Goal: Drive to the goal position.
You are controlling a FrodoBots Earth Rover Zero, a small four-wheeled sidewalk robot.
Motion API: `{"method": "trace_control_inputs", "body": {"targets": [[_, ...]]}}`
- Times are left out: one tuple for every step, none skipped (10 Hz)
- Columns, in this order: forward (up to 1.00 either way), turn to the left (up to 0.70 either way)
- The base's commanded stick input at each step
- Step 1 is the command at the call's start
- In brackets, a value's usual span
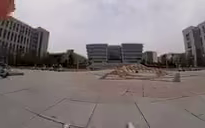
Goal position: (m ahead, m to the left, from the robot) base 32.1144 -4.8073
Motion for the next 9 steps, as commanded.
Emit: {"method": "trace_control_inputs", "body": {"targets": [[0.85, 0.00], [0.85, 0.00], [0.85, 0.00], [0.85, 0.00], [0.85, 0.00], [0.85, 0.00], [0.85, 0.00], [0.85, 0.00], [0.85, 0.00]]}}
